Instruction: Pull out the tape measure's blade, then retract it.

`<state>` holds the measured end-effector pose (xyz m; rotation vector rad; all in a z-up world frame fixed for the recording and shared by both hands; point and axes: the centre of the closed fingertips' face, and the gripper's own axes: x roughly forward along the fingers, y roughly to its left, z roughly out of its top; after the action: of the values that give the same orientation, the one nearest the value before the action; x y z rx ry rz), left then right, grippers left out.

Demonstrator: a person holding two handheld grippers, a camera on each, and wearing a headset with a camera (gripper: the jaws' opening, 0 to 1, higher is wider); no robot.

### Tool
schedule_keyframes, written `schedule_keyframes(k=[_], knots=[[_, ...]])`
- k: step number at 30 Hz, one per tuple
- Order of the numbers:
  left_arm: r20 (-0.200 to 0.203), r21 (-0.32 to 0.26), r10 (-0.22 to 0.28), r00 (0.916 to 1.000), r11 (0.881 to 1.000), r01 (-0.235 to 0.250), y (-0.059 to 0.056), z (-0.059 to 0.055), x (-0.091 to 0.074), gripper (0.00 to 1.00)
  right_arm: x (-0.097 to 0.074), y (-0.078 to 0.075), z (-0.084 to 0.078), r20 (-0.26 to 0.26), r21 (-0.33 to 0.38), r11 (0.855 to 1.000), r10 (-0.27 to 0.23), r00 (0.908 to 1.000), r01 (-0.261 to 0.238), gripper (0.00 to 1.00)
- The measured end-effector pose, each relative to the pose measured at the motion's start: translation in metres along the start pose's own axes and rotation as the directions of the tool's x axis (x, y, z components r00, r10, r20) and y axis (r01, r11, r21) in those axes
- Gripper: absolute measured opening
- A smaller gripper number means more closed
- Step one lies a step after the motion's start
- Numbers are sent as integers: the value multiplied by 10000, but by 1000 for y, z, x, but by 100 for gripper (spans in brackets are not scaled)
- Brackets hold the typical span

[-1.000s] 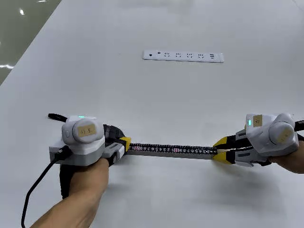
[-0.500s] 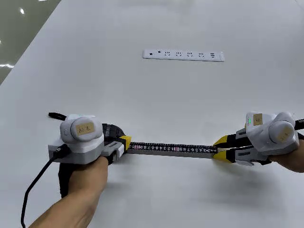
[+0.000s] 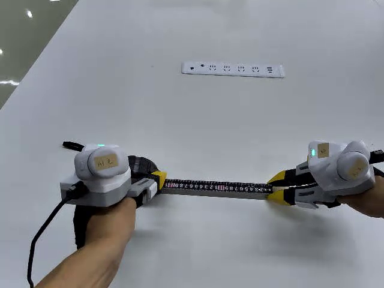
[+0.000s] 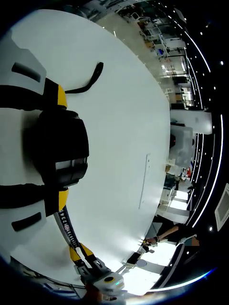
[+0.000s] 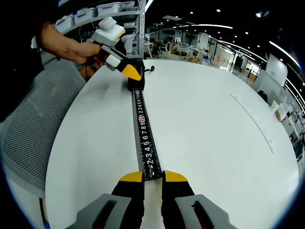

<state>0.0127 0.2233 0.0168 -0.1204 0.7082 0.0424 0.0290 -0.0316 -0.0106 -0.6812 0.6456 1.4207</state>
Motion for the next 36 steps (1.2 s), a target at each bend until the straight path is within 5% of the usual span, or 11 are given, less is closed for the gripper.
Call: schedule_keyframes(k=[36], knots=[[-121,-174,-122,9999,9998,120,1,0,-1,57,23,5,25,279,-50,9998,215,9994,-214,9]])
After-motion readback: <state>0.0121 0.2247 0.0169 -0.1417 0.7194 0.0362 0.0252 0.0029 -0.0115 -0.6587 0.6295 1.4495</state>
